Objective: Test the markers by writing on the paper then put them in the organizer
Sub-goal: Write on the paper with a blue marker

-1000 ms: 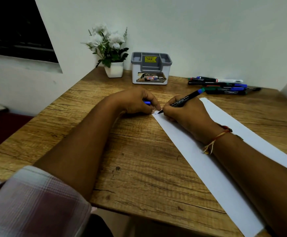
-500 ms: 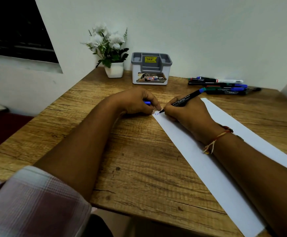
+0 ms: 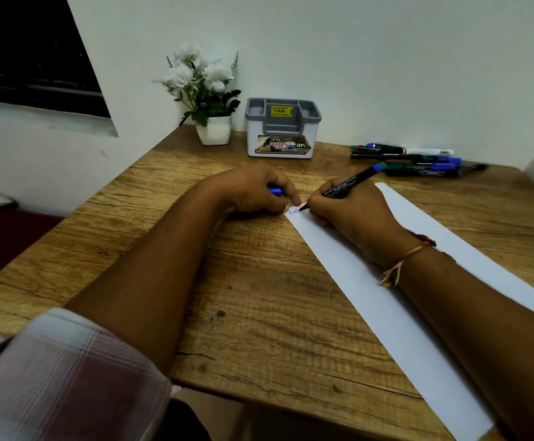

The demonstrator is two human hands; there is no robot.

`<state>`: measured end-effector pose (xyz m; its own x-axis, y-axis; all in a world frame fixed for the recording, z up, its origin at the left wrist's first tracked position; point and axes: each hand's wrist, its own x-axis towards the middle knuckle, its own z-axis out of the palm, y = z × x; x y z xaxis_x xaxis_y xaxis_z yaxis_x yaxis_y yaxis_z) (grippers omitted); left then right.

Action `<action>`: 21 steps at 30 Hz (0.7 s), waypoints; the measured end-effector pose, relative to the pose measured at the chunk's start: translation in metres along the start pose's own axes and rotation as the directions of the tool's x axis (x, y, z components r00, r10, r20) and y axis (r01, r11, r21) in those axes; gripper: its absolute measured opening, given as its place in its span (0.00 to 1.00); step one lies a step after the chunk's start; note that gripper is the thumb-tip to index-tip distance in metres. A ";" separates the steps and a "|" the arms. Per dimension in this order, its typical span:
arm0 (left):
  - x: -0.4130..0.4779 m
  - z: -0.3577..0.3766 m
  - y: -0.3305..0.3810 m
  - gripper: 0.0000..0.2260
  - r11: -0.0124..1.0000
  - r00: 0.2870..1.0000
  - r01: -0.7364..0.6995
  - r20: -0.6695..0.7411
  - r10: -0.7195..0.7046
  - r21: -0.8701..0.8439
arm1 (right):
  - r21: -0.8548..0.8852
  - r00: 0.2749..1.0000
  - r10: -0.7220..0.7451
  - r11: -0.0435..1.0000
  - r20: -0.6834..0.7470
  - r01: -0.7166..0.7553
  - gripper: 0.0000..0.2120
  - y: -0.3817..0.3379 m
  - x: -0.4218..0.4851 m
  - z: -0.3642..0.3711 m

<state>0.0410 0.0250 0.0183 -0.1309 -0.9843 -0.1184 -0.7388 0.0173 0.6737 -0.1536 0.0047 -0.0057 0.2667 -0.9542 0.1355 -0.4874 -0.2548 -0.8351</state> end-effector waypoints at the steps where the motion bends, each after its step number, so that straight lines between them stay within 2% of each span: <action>1: 0.000 0.000 0.000 0.11 1.000 1.000 -0.003 -0.001 0.003 0.002 | -0.005 1.000 -0.003 1.000 -0.002 0.003 0.03 0.000 0.000 0.000; 21: 0.002 -0.001 -0.001 0.11 1.000 1.000 -0.023 0.014 0.023 -0.006 | 0.000 1.000 -0.013 1.000 0.008 0.013 0.04 0.001 0.000 0.001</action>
<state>0.0424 0.0230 0.0177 -0.1569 -0.9812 -0.1127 -0.7317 0.0389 0.6805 -0.1534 0.0041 -0.0066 0.2794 -0.9496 0.1421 -0.4837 -0.2670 -0.8335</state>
